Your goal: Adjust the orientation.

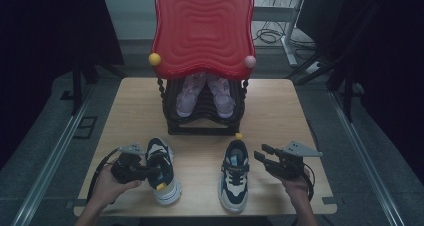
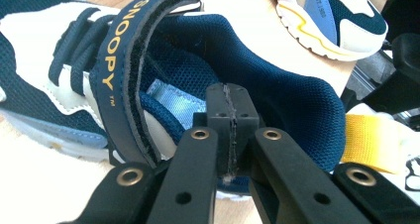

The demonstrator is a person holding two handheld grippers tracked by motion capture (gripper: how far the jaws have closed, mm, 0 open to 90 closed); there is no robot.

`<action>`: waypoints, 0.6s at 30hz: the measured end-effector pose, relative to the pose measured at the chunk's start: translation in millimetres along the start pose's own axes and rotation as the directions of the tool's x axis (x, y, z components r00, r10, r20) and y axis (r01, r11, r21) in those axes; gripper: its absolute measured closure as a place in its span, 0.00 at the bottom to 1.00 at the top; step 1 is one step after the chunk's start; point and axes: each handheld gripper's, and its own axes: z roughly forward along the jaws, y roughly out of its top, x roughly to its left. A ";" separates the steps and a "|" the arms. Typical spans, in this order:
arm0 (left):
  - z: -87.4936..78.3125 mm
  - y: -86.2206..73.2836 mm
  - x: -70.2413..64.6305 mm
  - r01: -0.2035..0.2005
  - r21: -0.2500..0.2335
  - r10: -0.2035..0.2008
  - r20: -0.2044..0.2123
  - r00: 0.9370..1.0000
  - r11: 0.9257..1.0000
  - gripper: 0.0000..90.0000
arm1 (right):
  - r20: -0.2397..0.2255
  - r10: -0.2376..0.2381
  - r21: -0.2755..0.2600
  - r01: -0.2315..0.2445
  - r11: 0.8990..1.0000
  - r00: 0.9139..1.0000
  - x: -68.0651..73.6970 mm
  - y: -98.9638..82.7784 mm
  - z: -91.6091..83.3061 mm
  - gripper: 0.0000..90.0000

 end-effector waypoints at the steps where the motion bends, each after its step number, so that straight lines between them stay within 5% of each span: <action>1: -0.9 -0.6 0.0 0.001 0.001 -0.001 0.000 1.000 1.000 1.00 | 0.000 0.000 0.000 0.000 1.000 1.000 -0.1 -0.1 0.0 0.61; 13: 1.5 3.4 -1.8 -0.008 -0.006 0.008 -0.003 1.000 1.000 1.00 | 0.002 -0.002 0.000 0.002 1.000 1.000 -1.0 -0.8 0.6 0.60; 18: -2.3 2.4 -3.0 0.001 -0.050 -0.001 -0.009 1.000 0.999 0.99 | 0.003 -0.003 -0.002 0.003 1.000 1.000 -0.3 -0.7 1.1 0.60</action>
